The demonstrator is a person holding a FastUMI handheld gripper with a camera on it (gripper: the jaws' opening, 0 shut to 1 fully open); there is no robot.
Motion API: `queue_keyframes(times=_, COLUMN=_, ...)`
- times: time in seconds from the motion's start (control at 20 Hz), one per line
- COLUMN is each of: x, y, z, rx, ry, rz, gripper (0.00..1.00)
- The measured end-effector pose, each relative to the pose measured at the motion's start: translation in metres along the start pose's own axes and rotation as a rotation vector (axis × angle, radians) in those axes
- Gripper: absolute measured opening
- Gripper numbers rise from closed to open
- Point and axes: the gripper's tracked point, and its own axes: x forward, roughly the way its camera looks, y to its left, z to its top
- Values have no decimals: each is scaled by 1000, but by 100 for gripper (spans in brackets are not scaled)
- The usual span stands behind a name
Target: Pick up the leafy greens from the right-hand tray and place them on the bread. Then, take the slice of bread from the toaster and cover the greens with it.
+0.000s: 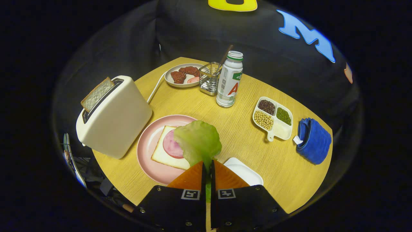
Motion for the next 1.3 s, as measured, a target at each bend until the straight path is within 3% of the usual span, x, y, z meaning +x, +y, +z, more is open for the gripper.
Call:
queue_keyframes(times=0.3, x=40, y=32, z=16, rx=-55, ry=24, rz=0, gripper=6)
queue_keyframes(times=0.55, x=56, y=72, z=11, rx=-55, ry=66, rz=97, gripper=6)
queue_keyframes(times=0.75, x=58, y=81, z=5, rx=-71, ry=89, rz=111, gripper=17)
queue_keyframes(times=0.8, x=58, y=81, z=4, rx=-68, ry=90, rz=113, gripper=27)
queue_keyframes(times=0.85, x=61, y=85, z=3, rx=-63, ry=82, rz=124, gripper=28)
queue_keyframes(times=0.9, x=53, y=85, z=7, rx=-58, ry=71, rz=126, gripper=40)
queue_keyframes(times=1.0, x=46, y=83, z=14, rx=-55, ry=36, rz=116, gripper=45)
queue_keyframes(times=1.3, x=11, y=85, z=27, rx=8, ry=-116, rz=89, gripper=48)
